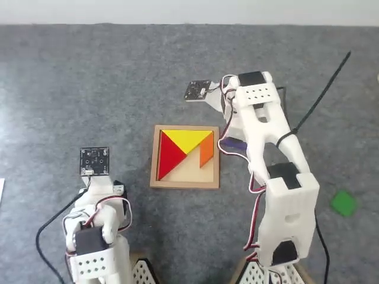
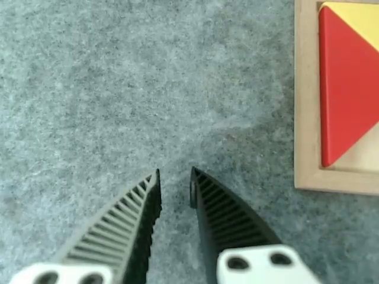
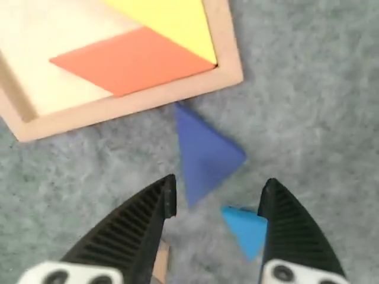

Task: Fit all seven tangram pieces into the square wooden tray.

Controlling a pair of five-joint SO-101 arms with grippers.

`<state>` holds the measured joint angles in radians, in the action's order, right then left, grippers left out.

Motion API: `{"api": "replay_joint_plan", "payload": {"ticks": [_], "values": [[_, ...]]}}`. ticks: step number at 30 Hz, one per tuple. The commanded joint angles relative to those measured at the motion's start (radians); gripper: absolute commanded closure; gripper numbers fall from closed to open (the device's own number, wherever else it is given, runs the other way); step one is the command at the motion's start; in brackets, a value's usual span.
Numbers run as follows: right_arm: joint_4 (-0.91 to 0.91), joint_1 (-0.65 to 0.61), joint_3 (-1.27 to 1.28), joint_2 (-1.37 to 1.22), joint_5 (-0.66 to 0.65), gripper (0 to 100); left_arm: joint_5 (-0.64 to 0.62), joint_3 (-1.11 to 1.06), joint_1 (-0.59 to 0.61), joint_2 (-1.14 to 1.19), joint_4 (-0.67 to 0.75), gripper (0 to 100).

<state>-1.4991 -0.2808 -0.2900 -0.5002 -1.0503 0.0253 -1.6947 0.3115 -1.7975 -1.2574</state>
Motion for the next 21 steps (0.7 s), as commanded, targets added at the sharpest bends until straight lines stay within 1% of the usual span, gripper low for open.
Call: {"api": "replay_joint_plan", "payload": {"ticks": [1,3,6,14,21], "values": [[0.022,0.002,-0.006,-0.031,0.005,66.7,0.002,0.012,-0.003,-0.018,-0.003,92],[0.047,0.002,-0.006,-0.067,0.003,63.5,0.002,0.012,-0.003,-0.018,-0.003,92],[0.082,0.002,-0.006,-0.11,0.003,64.4,0.002,0.012,-0.003,-0.018,-0.003,92],[0.09,0.005,-0.008,-0.162,0.002,73.9,0.002,0.012,-0.003,-0.018,-0.003,92],[0.105,0.058,-0.011,-0.16,0.002,82.0,0.002,0.012,-0.003,-0.018,-0.003,92]]}}
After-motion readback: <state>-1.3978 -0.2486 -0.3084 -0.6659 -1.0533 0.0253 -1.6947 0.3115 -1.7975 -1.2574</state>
